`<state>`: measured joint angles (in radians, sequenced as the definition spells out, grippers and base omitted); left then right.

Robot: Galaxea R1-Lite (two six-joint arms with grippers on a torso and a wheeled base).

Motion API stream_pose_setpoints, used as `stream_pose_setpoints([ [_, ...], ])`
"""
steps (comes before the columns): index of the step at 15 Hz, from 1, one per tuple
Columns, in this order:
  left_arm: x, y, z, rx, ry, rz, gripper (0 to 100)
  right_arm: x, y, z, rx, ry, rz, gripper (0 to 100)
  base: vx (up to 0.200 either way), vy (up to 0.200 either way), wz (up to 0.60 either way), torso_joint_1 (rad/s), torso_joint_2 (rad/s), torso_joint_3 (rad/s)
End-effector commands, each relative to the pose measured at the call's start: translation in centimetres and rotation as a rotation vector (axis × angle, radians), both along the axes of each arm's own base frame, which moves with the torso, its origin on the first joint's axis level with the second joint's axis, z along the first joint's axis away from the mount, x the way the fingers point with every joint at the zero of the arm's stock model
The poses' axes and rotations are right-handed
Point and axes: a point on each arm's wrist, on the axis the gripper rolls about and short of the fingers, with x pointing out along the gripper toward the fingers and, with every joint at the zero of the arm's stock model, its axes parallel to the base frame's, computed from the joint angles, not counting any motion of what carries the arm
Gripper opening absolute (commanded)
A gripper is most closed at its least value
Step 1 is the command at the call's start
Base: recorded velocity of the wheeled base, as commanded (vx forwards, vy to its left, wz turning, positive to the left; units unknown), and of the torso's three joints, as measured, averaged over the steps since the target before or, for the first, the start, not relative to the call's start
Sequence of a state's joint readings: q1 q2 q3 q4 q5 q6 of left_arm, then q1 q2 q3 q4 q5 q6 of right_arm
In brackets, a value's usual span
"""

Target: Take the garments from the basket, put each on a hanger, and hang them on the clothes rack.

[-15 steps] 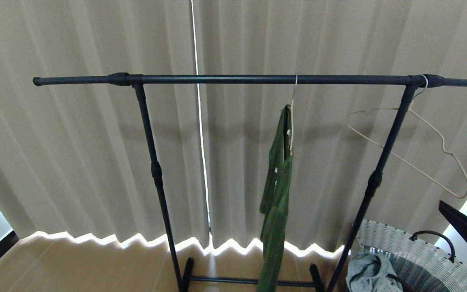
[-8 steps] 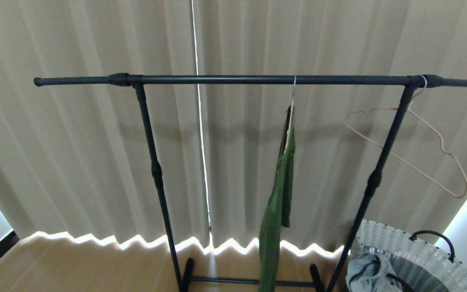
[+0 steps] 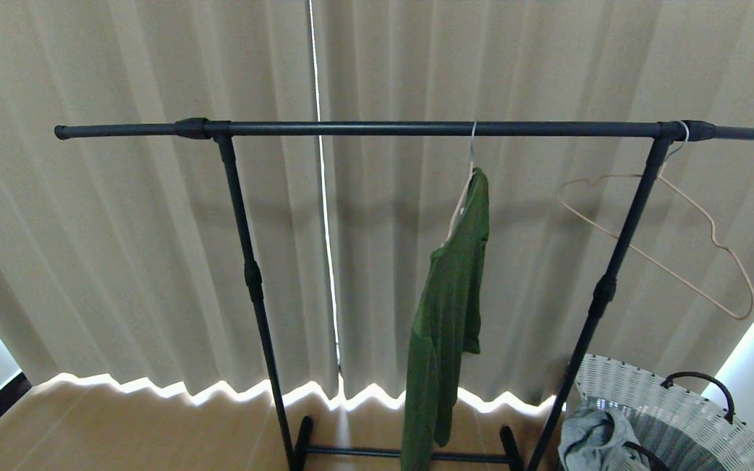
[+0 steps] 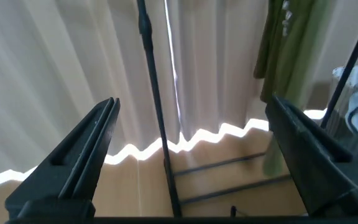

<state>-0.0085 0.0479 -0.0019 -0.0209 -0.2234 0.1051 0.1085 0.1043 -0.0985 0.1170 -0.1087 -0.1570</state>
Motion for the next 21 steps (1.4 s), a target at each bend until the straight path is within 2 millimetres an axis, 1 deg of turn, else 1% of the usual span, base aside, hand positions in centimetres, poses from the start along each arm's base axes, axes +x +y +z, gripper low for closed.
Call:
stream_pose_setpoints([
  [1, -0.3, 0.0, -0.1, 0.002, -0.049, 0.029, 100, 0.2, 0.0, -0.7, 0.037, -0.014, -0.007, 100, 0.000, 0.000, 0.00, 0.000, 0.00, 0.000],
  [2, -0.3, 0.2, -0.2, 0.007, -0.043, 0.086, 100, 0.2, 0.0, -0.7, 0.055, -0.012, -0.040, 100, 0.000, 0.000, 0.00, 0.000, 0.00, 0.000],
  [3, -0.3, 0.3, -0.2, 0.000, -0.040, 0.148, 100, 0.2, -0.1, -0.7, 0.049, -0.013, -0.116, 100, 0.000, 0.000, 0.00, 0.000, 0.00, 0.000],
  [4, -0.3, 0.3, -0.2, -0.012, -0.035, 0.163, 100, 0.2, -0.1, -0.7, 0.041, 0.001, -0.190, 100, 0.000, 0.000, 0.00, 0.000, 0.00, 0.000],
  [6, -0.3, 0.4, -0.2, -0.086, -0.021, 0.170, 100, -0.2, -0.1, -0.7, 0.049, -0.031, -0.228, 100, 0.000, 0.000, 0.00, 0.000, 0.00, 0.000],
  [8, -0.3, 0.4, -0.2, -0.111, -0.019, 0.174, 100, -0.7, 0.0, -1.0, 0.086, -0.099, -0.190, 100, 0.000, 0.000, 0.00, 0.000, 0.00, 0.000],
  [10, -0.3, 0.4, -0.2, -0.109, -0.018, 0.174, 100, -0.6, 0.3, -1.1, 0.123, -0.099, -0.077, 100, 0.000, 0.000, 0.00, 0.000, 0.00, 0.000],
  [11, -0.3, 0.4, -0.2, -0.111, -0.019, 0.176, 100, -0.4, 0.3, -1.7, 0.125, -0.076, -0.060, 100, 0.000, 0.000, 0.00, 0.000, 0.00, 0.000],
  [21, -0.3, 0.4, -0.2, -0.111, -0.018, 0.177, 100, -0.4, 0.3, -1.7, 0.143, -0.081, -0.057, 100, 0.000, 0.000, 0.00, 0.000, 0.00, 0.000],
])
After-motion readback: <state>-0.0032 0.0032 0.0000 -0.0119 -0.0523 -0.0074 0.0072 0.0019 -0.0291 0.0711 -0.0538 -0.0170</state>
